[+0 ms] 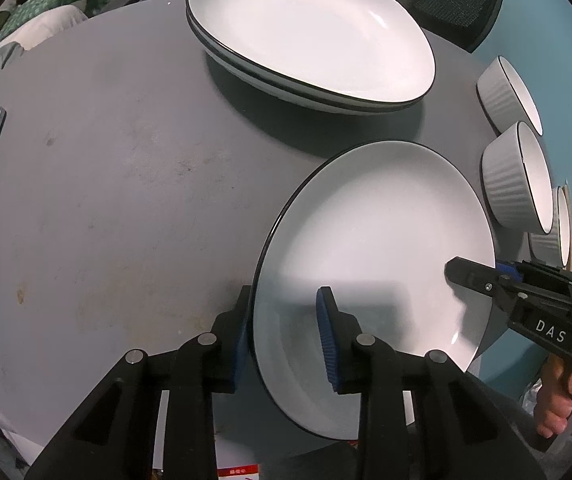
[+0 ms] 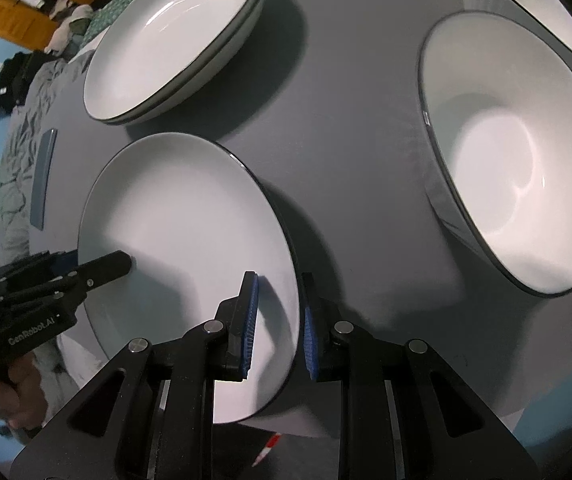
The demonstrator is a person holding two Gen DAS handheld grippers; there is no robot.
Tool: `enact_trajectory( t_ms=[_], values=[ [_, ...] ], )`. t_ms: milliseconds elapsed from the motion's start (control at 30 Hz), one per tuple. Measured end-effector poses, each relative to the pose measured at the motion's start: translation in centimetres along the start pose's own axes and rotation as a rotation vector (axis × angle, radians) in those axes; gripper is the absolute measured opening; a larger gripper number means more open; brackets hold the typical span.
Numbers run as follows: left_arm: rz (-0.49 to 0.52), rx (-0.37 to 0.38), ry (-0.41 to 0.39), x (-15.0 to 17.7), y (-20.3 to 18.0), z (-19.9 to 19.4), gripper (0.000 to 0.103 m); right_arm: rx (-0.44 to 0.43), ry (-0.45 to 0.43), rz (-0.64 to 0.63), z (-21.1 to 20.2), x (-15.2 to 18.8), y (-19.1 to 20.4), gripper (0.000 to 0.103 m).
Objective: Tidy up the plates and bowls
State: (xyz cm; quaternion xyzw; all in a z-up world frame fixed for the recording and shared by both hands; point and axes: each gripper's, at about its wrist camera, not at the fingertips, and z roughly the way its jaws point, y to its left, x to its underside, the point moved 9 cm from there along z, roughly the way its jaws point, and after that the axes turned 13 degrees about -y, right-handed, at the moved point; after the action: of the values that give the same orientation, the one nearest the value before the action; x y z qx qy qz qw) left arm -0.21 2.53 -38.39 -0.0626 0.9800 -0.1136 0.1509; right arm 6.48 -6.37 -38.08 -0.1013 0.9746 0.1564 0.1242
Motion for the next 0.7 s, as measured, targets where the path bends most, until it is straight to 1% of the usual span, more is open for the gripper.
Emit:
enact_trajectory(
  t_ms=[100, 267, 333, 367, 467, 700],
  values=[
    [-0.009, 0.002, -0.001, -0.3, -0.3, 0.1, 0.028, -0.002, -0.002, 0.0, 0.2, -0.3, 0.7, 0.021],
    [-0.008, -0.007, 0.004, -0.4, -0.1, 0.0, 0.028, 0.0, -0.003, 0.008, 0.4, -0.7, 0.3, 0.02],
    [-0.017, -0.008, 0.008, -0.3, -0.1, -0.1, 0.028, -0.006, 0.001, 0.013, -0.2, -0.6, -0.7, 0.019],
    [-0.019, -0.007, 0.01, -0.2, -0.1, -0.2, 0.028, -0.009, 0.002, 0.012, -1.1, -0.1, -1.9, 0.019],
    [-0.039, 0.0, 0.009, -0.2, 0.2, -0.6, 0.028, -0.01, 0.002, 0.011, -1.5, -0.2, -2.3, 0.019],
    [-0.037, -0.004, -0.015, -1.5, 0.7, -2.1, 0.028, -0.016, -0.009, 0.001, -2.5, -1.3, -2.1, 0.018]
  ],
)
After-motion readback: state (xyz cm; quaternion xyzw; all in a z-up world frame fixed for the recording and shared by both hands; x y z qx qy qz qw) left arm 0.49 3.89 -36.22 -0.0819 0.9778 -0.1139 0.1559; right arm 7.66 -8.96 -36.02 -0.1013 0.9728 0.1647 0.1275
